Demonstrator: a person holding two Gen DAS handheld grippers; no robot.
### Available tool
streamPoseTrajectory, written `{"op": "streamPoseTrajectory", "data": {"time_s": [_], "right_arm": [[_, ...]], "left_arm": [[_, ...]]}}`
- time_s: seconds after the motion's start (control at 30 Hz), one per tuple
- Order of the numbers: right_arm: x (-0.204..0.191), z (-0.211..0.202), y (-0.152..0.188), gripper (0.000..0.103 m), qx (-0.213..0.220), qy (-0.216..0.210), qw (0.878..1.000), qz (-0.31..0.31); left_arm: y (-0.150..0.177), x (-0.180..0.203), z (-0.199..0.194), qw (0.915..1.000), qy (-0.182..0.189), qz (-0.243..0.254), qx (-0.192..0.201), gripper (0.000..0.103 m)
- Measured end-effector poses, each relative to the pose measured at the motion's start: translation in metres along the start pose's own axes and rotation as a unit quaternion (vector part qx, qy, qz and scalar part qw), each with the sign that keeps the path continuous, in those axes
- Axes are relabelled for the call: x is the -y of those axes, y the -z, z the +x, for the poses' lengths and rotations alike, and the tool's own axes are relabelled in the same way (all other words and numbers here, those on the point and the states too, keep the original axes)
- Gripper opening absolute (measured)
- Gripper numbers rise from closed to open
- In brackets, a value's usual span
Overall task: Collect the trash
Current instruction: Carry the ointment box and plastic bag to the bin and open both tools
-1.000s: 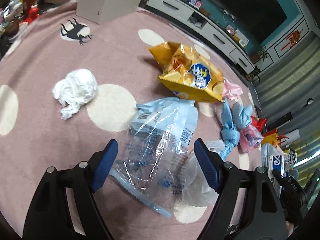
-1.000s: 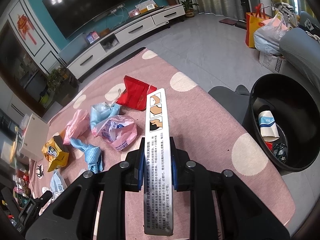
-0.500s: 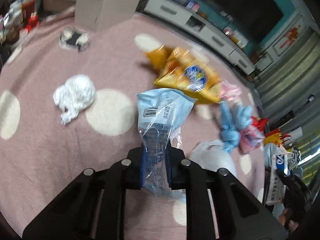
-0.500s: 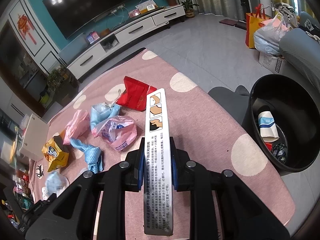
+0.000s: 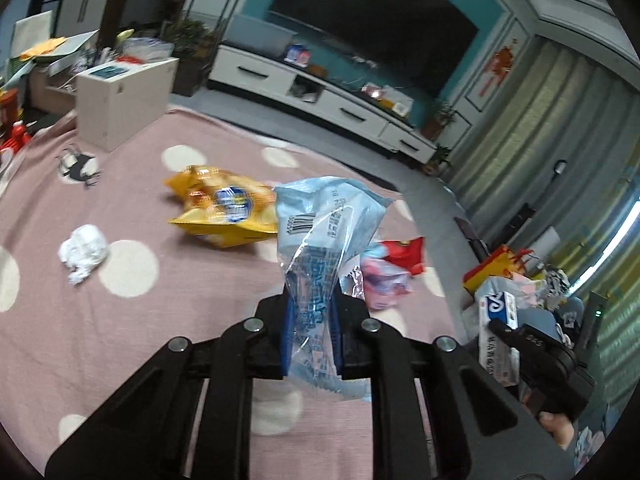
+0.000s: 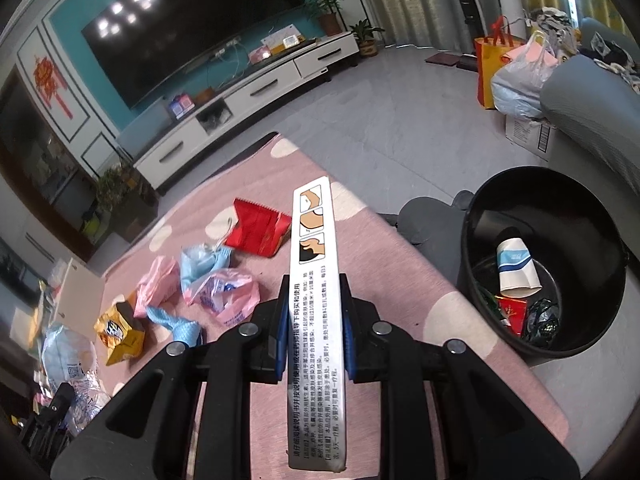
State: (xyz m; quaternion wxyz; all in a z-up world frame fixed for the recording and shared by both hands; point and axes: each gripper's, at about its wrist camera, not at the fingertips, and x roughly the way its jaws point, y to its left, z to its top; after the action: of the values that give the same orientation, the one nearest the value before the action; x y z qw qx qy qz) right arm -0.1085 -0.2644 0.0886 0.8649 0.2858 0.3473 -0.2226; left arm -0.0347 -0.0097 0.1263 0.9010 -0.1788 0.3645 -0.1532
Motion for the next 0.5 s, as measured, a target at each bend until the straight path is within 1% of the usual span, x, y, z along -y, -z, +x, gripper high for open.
{"op": "streamPoseTrajectory", "data": {"time_s": [0.07, 0.13, 0.27, 0.37, 0.4, 0.5], "right_arm": [[0.009, -0.003, -0.004, 0.022, 0.004, -0.003, 1.0, 0.012], [0.019, -0.007, -0.009, 0.022, 0.009, -0.003, 1.0, 0.021], [0.051, -0.02, -0.017, 0.022, 0.031, 0.009, 0.997, 0.063], [0.082, -0.032, -0.024, 0.022, 0.051, 0.029, 0.993, 0.101], [0.095, -0.037, -0.026, 0.022, 0.059, 0.04, 0.991, 0.116], [0.124, -0.044, -0.028, 0.022, 0.072, 0.062, 0.985, 0.146]], "left_arm": [[0.003, 0.016, 0.003, 0.9998, 0.014, 0.015, 0.001, 0.016], [0.006, 0.03, 0.008, 0.9994, 0.016, 0.03, -0.003, 0.016], [0.018, 0.077, 0.026, 0.9965, 0.032, 0.076, -0.018, 0.016], [0.03, 0.115, 0.041, 0.9915, 0.038, 0.122, -0.022, 0.016], [0.033, 0.123, 0.046, 0.9908, 0.041, 0.127, -0.023, 0.016], [0.047, 0.153, 0.068, 0.9865, 0.062, 0.144, -0.046, 0.016]]}}
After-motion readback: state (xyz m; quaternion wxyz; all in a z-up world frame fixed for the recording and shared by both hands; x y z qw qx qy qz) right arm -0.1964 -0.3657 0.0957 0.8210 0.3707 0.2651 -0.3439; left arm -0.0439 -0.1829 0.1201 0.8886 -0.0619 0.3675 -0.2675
